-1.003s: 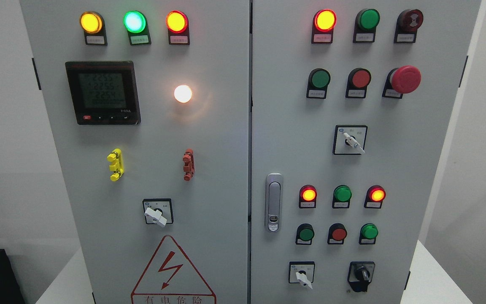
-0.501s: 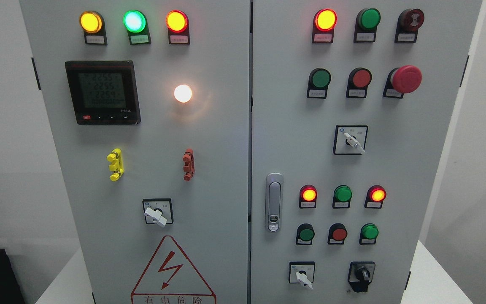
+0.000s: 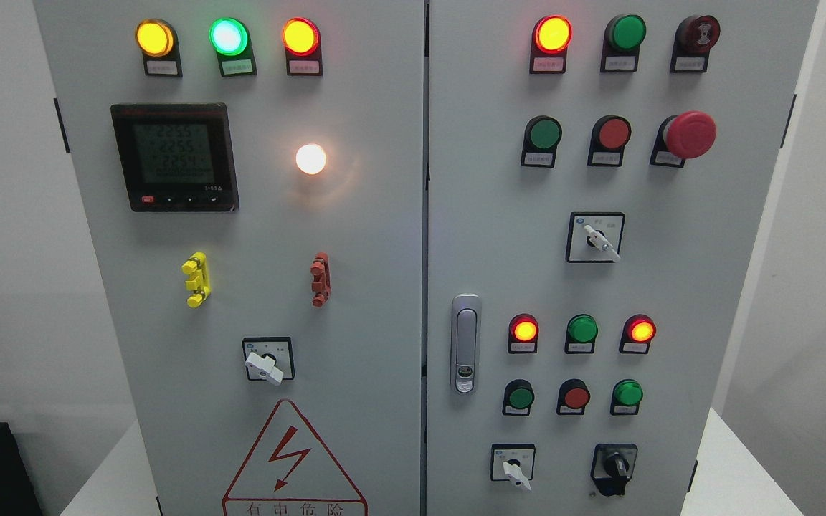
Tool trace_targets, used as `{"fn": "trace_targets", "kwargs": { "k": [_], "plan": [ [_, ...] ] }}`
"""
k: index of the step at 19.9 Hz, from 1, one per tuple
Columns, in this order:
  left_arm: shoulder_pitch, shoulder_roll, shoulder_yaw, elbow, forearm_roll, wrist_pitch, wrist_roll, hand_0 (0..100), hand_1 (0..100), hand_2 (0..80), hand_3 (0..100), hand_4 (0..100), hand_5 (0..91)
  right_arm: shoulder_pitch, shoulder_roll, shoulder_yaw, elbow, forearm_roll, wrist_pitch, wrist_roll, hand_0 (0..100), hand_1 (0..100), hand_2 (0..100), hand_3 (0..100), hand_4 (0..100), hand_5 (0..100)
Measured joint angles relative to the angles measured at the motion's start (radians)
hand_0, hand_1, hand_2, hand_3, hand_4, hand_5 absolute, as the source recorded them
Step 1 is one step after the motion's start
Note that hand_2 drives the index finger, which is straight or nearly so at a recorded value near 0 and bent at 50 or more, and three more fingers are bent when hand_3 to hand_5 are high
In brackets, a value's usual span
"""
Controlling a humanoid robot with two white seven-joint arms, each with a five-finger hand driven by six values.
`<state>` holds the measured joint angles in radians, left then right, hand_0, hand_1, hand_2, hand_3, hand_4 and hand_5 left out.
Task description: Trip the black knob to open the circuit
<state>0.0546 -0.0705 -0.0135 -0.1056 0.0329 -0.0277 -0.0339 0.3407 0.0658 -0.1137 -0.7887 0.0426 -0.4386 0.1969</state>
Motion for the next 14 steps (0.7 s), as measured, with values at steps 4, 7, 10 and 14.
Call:
{"fn": "trace_targets", "kwargs": {
  "k": [4,7,10,14],
  "plan": [
    [0.0,0.0,0.0,0.0,0.0,0.0,0.0,12,39,0.0,0,0,0.0,0.0,0.0,-0.002,-0.035,0.0,-0.059,0.0,22,57,0,70,59,40],
    [0.0,0.0,0.0,0.0,0.0,0.0,0.0,12,39,0.0,0,0,0.0,0.0,0.0,-0.002,-0.069,0.0,-0.109,0.001,31,61,0,72,62,45],
    [0.0,0.0,0.0,0.0,0.0,0.0,0.0,12,39,0.0,0,0,0.0,0.0,0.003,-0.002,-0.102,0.0,-0.144,0.003,44,64,0,73,64,47],
    [0.0,0.0,0.0,0.0,0.0,0.0,0.0,12,39,0.0,0,0,0.0,0.0,0.009,-0.002,-0.163,0.0,-0.2,0.002,54,69,0,76,67,52]
  ]
}}
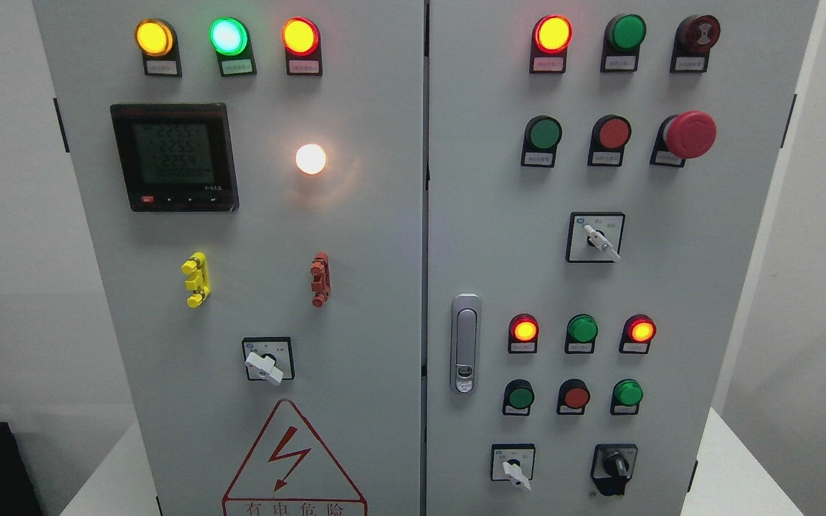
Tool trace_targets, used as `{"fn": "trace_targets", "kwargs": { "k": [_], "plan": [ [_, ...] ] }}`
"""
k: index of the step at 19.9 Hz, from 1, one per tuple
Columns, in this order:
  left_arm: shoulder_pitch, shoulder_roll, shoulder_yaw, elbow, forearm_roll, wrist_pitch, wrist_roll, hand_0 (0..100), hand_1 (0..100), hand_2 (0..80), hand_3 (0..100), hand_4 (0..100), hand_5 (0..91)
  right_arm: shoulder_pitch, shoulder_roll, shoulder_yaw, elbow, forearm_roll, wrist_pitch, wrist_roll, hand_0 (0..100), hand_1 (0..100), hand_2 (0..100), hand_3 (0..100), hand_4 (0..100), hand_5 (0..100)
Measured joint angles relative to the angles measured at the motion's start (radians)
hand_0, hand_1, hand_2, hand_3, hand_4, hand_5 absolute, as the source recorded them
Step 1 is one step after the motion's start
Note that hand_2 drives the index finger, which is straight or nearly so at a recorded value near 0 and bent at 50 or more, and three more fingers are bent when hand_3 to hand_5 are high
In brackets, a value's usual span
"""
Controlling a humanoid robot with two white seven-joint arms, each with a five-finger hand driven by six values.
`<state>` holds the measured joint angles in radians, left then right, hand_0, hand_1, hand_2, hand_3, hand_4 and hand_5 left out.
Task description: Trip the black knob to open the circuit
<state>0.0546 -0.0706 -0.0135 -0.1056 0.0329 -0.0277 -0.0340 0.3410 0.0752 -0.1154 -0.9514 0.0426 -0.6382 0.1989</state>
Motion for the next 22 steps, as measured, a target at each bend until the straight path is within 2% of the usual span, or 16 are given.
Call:
{"fn": "trace_targets", "kwargs": {
  "k": [8,13,16,19,22],
  "plan": [
    [0.0,0.0,0.0,0.0,0.0,0.0,0.0,12,39,0.0,0,0,0.0,0.0,0.001,-0.003,-0.118,-0.023,-0.021,-0.004,70,76,0,80,71,61],
    [0.0,0.0,0.0,0.0,0.0,0.0,0.0,12,39,0.0,0,0,0.0,0.0,0.002,-0.003,-0.17,-0.071,-0.031,-0.007,75,79,0,80,72,67],
    [0.0,0.0,0.0,0.0,0.0,0.0,0.0,12,39,0.0,0,0,0.0,0.0,0.002,-0.003,-0.202,-0.073,-0.035,-0.009,74,78,0,80,73,68],
    [0.0,0.0,0.0,0.0,0.0,0.0,0.0,12,39,0.0,0,0,0.0,0.0,0.002,-0.003,-0.24,-0.074,-0.039,-0.009,74,71,0,84,76,72],
    [0.0,0.0,0.0,0.0,0.0,0.0,0.0,12,39,0.0,0,0,0.0,0.001,0.002,-0.003,-0.281,-0.074,-0.039,-0.006,67,66,0,85,77,75]
  ]
}}
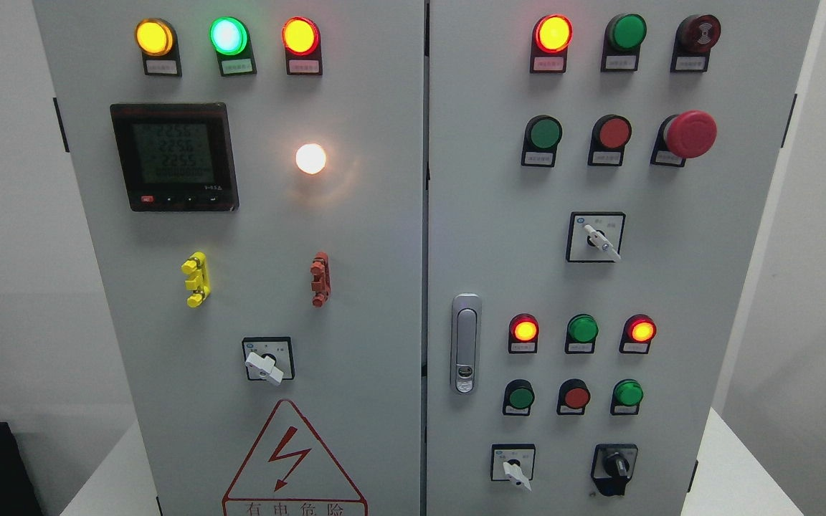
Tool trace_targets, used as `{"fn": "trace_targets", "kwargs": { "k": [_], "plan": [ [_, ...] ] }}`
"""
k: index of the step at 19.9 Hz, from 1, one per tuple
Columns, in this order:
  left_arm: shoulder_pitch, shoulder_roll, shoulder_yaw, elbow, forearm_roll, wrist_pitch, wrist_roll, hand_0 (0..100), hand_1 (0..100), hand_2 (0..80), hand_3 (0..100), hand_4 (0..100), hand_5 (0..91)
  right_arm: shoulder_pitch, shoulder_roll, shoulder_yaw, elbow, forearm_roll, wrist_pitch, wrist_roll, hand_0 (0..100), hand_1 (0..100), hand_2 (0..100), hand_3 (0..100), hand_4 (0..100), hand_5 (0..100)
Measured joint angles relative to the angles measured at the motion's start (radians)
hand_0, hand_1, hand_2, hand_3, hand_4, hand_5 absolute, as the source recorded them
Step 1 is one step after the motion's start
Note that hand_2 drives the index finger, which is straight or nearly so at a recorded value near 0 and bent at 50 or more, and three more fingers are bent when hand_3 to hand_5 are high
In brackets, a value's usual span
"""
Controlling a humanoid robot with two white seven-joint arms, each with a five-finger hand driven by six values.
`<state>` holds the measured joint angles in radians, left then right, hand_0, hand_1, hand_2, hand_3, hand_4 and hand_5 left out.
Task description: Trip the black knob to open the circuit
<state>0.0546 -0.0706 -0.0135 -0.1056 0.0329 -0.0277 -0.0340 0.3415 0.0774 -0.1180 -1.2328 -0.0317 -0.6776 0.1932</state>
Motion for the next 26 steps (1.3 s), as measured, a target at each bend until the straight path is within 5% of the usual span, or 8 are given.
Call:
{"fn": "trace_targets", "kwargs": {
  "k": [12,26],
  "plan": [
    [0.0,0.0,0.0,0.0,0.0,0.0,0.0,12,39,0.0,0,0,0.0,-0.005,0.0,0.007,-0.178,0.0,0.016,-0.023,67,64,0,88,82,82],
    [0.0,0.0,0.0,0.0,0.0,0.0,0.0,12,39,0.0,0,0,0.0,-0.128,0.0,0.005,-0.293,-0.043,0.16,-0.049,73,65,0,91,84,85]
  ]
}}
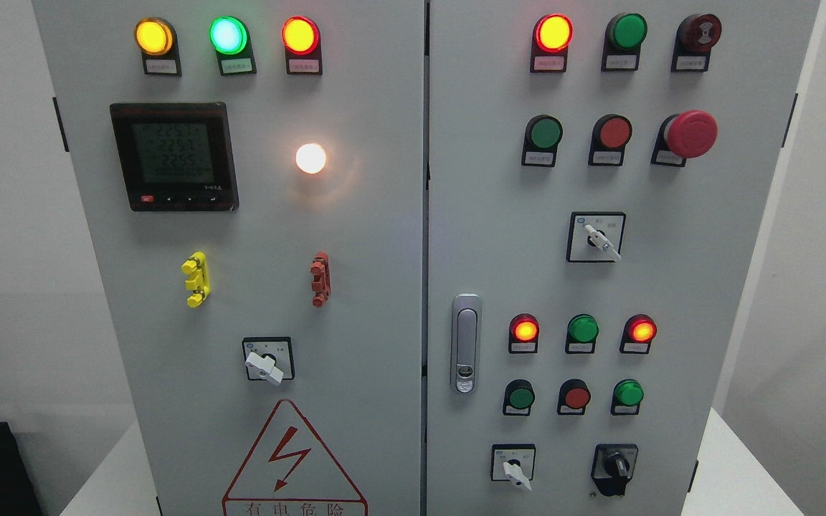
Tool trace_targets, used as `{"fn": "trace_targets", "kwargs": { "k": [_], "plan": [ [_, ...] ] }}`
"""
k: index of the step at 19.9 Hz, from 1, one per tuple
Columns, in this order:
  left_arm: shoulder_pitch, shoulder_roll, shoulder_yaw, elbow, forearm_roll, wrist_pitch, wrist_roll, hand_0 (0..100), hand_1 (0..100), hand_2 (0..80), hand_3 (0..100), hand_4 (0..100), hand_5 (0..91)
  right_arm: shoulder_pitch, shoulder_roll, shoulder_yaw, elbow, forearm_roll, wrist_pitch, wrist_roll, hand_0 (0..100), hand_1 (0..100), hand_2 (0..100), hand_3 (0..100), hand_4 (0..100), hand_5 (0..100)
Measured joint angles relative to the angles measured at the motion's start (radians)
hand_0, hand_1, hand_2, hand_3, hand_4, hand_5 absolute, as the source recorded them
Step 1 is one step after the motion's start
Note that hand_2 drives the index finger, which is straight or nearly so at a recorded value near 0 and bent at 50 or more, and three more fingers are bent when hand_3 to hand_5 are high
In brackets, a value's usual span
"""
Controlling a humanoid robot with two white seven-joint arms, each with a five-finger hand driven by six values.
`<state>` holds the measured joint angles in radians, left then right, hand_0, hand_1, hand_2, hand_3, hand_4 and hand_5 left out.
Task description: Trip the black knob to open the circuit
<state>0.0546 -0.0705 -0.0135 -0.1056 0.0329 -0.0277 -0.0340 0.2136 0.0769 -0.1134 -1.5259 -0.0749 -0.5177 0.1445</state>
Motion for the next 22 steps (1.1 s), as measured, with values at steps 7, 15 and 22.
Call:
{"fn": "trace_targets", "kwargs": {
  "k": [7,15,22],
  "plan": [
    [0.0,0.0,0.0,0.0,0.0,0.0,0.0,12,39,0.0,0,0,0.0,-0.051,-0.003,-0.003,-0.039,-0.002,0.053,0.0,75,65,0,91,85,85],
    [0.0,0.0,0.0,0.0,0.0,0.0,0.0,12,39,0.0,0,0,0.0,-0.111,-0.004,-0.003,-0.066,-0.002,0.105,-0.009,75,66,0,91,85,85],
    [0.0,0.0,0.0,0.0,0.0,0.0,0.0,12,39,0.0,0,0,0.0,-0.17,-0.005,0.003,-0.068,-0.002,0.139,-0.036,76,66,0,92,85,85]
  ]
}}
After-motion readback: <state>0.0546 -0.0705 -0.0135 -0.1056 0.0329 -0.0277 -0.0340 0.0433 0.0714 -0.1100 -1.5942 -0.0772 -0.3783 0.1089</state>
